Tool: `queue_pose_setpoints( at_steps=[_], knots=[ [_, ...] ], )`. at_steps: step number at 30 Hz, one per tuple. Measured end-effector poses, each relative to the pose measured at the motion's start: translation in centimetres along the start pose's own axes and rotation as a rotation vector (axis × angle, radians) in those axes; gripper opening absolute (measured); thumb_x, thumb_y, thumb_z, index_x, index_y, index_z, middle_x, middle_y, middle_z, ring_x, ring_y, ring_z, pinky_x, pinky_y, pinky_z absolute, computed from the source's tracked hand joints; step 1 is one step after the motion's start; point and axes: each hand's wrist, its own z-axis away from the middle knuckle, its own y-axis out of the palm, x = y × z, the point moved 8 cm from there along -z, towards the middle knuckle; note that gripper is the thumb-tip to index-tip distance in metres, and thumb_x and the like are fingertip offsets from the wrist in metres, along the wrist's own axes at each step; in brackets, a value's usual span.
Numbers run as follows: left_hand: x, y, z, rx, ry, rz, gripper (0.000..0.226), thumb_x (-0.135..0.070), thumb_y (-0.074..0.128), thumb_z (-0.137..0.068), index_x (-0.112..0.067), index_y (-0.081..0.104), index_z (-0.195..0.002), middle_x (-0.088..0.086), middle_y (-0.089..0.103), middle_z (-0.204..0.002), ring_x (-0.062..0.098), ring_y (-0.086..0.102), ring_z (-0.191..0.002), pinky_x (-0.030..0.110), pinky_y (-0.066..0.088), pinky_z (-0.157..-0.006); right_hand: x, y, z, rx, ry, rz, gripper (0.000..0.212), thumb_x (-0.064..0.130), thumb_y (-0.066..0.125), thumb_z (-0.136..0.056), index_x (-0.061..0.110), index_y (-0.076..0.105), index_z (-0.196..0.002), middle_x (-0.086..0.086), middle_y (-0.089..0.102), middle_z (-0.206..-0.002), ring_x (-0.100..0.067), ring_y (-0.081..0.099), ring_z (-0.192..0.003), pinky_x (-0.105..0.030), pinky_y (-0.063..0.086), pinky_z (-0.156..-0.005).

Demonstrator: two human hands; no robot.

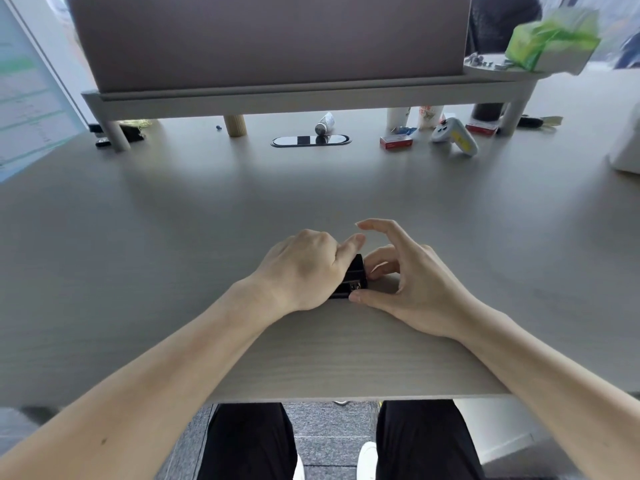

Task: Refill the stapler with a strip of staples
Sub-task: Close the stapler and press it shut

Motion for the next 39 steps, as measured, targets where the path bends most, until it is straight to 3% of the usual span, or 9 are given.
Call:
queue_pose_setpoints(
  at_steps=[4,7,9,12,16,22,25,30,39],
  knots=[
    [0.3,-2.4,0.9,-0.156,0.168,0.137,0.048,-0.054,0.036,-0.107,-0.025,0.044,-0.068,-0.006,0.052,-0.069,0.009,0.052,-0.066,0.032,0.039,-0.064,0.4,0.0,0.1,0.025,-0.023,0.026,0.088,0.047,0.092,-0.073,0.041,0.045,-0.147,0.015,0.075,-0.111,-0.002,0.071,-0.107,-0.02,0.055,-0.094],
    [2.1,-4.0,2.5,-0.124,0.243,0.171,0.025,-0.052,0.056,-0.097,-0.028,0.052,-0.093,-0.011,0.065,-0.096,0.005,0.06,-0.089,0.017,0.046,-0.07,1.0,-1.9,0.5,0.013,-0.074,0.148,0.095,0.071,0.079,-0.07,0.04,0.043,-0.152,0.029,0.056,-0.141,0.011,0.048,-0.134,-0.011,0.035,-0.111],
    [3.6,-3.8,3.4,-0.054,0.271,0.125,0.031,-0.051,0.069,-0.088,-0.032,0.049,-0.102,-0.014,0.068,-0.113,0.006,0.065,-0.096,0.014,0.049,-0.082,0.8,-2.8,0.5,0.062,-0.069,0.291,0.106,0.087,0.065,-0.068,0.036,0.038,-0.157,0.025,0.044,-0.154,0.009,0.034,-0.144,-0.009,0.023,-0.117],
    [4.2,-2.6,3.9,0.016,0.28,0.168,0.04,-0.042,0.081,-0.084,-0.032,0.046,-0.102,-0.012,0.073,-0.114,0.012,0.072,-0.091,0.033,0.057,-0.086,-0.3,-2.1,0.8,0.195,-0.008,0.472,0.118,0.101,0.043,-0.066,0.036,0.028,-0.163,0.012,0.026,-0.17,-0.008,0.018,-0.158,-0.034,0.023,-0.129],
    [3.4,-2.1,3.7,-0.039,0.295,0.132,0.039,-0.034,0.08,-0.089,-0.028,0.042,-0.097,0.003,0.074,-0.084,0.018,0.048,-0.053,0.042,0.051,-0.064,-0.6,0.3,1.2,0.269,0.015,0.591,0.109,0.096,0.041,-0.074,0.037,0.023,-0.164,0.012,0.018,-0.172,-0.012,0.01,-0.16,-0.036,0.013,-0.131],
    [4.3,-2.5,3.6,-0.072,0.27,0.133,0.04,-0.035,0.081,-0.088,-0.029,0.043,-0.095,0.004,0.074,-0.087,0.014,0.047,-0.053,0.03,0.047,-0.061,-0.5,0.6,0.6,0.277,-0.004,0.612,0.099,0.09,0.043,-0.082,0.037,0.026,-0.163,0.013,0.023,-0.17,-0.012,0.011,-0.16,-0.034,0.011,-0.131],
    [6.2,-4.0,2.4,-0.218,0.185,0.133,0.041,-0.037,0.083,-0.086,-0.029,0.044,-0.092,-0.001,0.073,-0.086,0.025,0.066,-0.067,0.039,0.055,-0.07,-0.7,0.9,-0.6,0.287,0.0,0.608,0.1,0.091,0.04,-0.082,0.035,0.026,-0.164,0.014,0.022,-0.171,-0.011,0.01,-0.16,-0.036,0.012,-0.132],
    [11.7,-7.1,-1.7,-0.484,-0.064,-0.009,0.038,-0.031,0.083,-0.085,-0.02,0.047,-0.088,0.004,0.069,-0.081,0.033,0.063,-0.07,0.043,0.055,-0.065,-1.5,1.6,-4.5,0.316,0.007,0.591,0.101,0.09,0.038,-0.082,0.035,0.025,-0.165,0.015,0.02,-0.172,-0.01,0.008,-0.161,-0.037,0.011,-0.132],
    [17.0,-6.4,-9.4,-0.471,-0.195,-0.045,0.034,-0.028,0.077,-0.089,-0.015,0.045,-0.092,0.002,0.06,-0.076,0.033,0.055,-0.068,0.034,0.037,-0.06,-3.0,3.4,-12.3,0.321,-0.05,0.572,0.098,0.092,0.035,-0.081,0.04,0.029,-0.163,0.018,0.023,-0.171,-0.01,0.011,-0.161,-0.035,0.011,-0.132]
  ],
)
